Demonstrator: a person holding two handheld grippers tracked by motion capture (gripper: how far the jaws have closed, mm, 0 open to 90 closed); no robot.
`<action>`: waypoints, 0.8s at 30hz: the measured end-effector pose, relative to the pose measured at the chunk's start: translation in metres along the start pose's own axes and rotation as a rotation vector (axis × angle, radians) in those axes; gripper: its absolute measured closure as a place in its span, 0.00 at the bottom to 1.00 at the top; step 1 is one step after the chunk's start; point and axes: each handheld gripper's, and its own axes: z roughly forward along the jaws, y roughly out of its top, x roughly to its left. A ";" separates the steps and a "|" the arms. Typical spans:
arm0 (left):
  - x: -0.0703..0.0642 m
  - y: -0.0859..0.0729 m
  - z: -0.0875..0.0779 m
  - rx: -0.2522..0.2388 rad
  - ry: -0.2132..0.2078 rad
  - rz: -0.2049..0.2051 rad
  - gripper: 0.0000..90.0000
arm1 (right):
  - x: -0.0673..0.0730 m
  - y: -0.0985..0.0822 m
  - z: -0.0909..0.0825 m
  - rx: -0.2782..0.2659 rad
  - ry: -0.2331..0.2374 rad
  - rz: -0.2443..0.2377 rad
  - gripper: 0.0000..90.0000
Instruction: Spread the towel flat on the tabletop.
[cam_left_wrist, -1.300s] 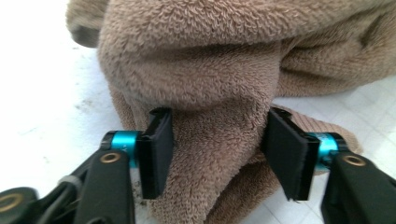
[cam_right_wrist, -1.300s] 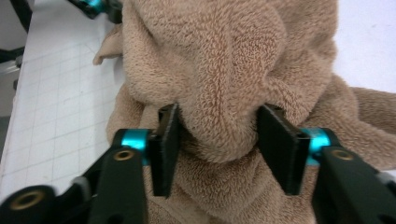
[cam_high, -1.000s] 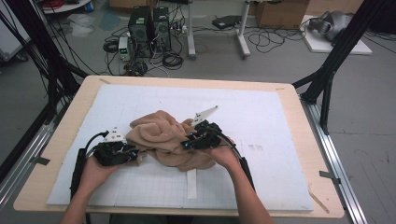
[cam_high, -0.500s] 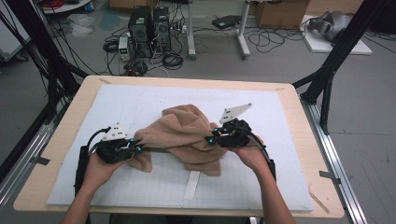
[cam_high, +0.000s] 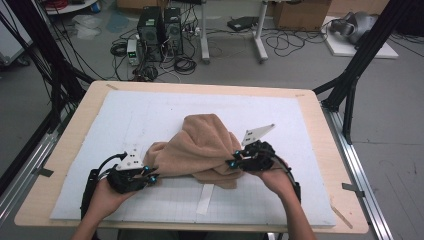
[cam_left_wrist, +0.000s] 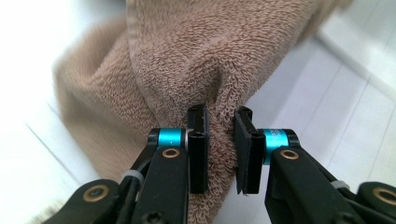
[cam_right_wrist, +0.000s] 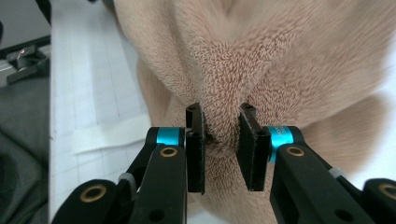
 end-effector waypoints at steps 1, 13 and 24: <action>0.000 0.000 0.000 0.000 0.000 0.000 0.86 | 0.000 -0.004 0.007 0.013 0.003 0.001 0.83; -0.003 0.034 -0.014 -0.071 -0.041 0.025 0.54 | 0.009 -0.018 -0.003 -0.066 -0.014 0.033 0.63; -0.013 0.057 0.041 0.056 -0.060 0.087 0.46 | 0.016 -0.047 -0.008 -0.053 -0.050 0.055 0.48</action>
